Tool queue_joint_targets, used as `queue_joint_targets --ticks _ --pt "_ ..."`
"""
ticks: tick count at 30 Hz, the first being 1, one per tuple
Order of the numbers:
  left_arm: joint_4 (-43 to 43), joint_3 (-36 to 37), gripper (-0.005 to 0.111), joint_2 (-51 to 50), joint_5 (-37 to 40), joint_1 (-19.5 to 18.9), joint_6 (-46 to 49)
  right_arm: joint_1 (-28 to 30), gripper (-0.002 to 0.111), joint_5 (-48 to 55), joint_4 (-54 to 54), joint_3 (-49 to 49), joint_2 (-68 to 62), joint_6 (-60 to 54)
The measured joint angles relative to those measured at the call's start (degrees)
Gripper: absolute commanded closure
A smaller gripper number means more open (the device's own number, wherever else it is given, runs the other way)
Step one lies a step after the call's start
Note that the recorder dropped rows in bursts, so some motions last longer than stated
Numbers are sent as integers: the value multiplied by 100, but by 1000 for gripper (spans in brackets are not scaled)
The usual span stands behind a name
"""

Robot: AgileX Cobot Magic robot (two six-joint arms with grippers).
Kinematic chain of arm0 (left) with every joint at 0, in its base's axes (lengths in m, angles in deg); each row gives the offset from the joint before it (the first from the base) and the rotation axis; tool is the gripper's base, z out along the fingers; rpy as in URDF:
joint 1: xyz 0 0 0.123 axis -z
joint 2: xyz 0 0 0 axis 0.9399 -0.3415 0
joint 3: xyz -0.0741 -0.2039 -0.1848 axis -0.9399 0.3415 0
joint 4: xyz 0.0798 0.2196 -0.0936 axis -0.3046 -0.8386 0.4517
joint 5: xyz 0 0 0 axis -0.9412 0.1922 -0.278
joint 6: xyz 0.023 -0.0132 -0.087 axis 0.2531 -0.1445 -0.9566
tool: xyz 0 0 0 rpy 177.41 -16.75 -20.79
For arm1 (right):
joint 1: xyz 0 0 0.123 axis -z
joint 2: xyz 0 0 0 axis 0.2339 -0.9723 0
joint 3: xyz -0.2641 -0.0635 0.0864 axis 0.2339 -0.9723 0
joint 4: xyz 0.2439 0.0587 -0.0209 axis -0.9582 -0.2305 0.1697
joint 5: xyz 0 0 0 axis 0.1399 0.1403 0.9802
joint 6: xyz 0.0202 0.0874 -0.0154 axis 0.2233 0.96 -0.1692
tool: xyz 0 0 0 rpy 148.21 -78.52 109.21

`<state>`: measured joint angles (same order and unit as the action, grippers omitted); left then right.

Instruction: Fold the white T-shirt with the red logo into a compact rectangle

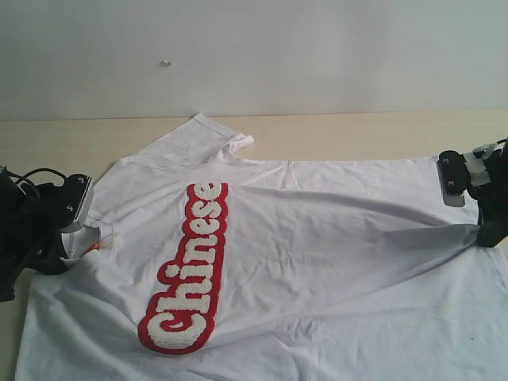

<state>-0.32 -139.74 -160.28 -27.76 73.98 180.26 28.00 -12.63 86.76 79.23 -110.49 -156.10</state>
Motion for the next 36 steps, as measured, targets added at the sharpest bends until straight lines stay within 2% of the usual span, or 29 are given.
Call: queue_joint_targets --ticks 13,19,26,32,36 --pt "-20 10 107 0 -106 0 -618 -8 108 0 -43 0 26 45" --pt "-136 20 107 199 -246 0 -647 12 108 -62 -567 -53 197 45" --pt "-323 20 107 1165 -737 0 -1179 -41 108 -153 -1093 -68 1261 -217" --pt "-385 30 107 2168 -1734 -11 -2421 -64 108 -294 -1409 -68 2210 -263" --pt "-385 30 107 2826 -2108 -190 -3200 -64 108 -402 -1431 -68 2798 -166"
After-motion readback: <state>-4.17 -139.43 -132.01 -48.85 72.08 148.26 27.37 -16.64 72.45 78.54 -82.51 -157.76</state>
